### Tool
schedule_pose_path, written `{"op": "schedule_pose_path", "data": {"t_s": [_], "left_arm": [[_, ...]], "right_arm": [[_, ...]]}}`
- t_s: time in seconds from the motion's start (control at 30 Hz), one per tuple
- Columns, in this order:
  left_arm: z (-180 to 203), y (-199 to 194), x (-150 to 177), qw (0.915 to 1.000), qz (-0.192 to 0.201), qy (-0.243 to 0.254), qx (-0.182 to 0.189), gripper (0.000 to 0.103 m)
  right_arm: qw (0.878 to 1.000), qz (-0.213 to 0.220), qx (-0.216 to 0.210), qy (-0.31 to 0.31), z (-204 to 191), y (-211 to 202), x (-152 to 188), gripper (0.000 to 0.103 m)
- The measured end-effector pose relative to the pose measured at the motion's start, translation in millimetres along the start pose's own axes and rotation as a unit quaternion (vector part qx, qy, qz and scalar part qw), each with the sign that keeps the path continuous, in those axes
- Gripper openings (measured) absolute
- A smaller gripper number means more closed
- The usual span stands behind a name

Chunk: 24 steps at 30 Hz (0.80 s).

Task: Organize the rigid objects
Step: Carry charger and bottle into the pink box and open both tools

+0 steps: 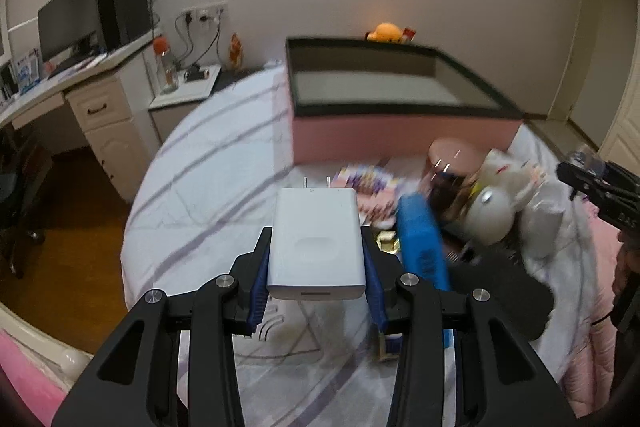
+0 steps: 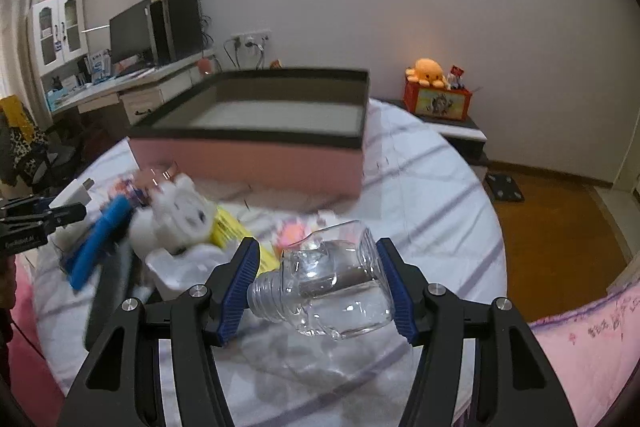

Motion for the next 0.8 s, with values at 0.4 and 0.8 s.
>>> {"op": "schedule_pose_path", "data": {"t_s": [0.4, 0.8], "left_arm": [[34.5, 9.4, -79.5, 0.9978, 0.051, 0.037, 0.022, 0.041], [56.8, 94.2, -127.9, 0.9980, 0.026, 0.052, 0.025, 0.041]], "right_arm": [[0.997, 0.043, -0.040, -0.050, -40.1, 20.8, -78.3, 0.061], [0.997, 0.019, -0.053, -0.044, -36.2, 97.7, -111.4, 0.061]]}}
Point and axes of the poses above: each gripper's, at about its wrist camera, not at the fingertips, and y roughly the way its jaws point, z to its right, x to its underside, the point moved 9 cm from there along y, roughly the way its jaws point, and after that the axes turned 6 degrees about z, right-handed, at the moved point
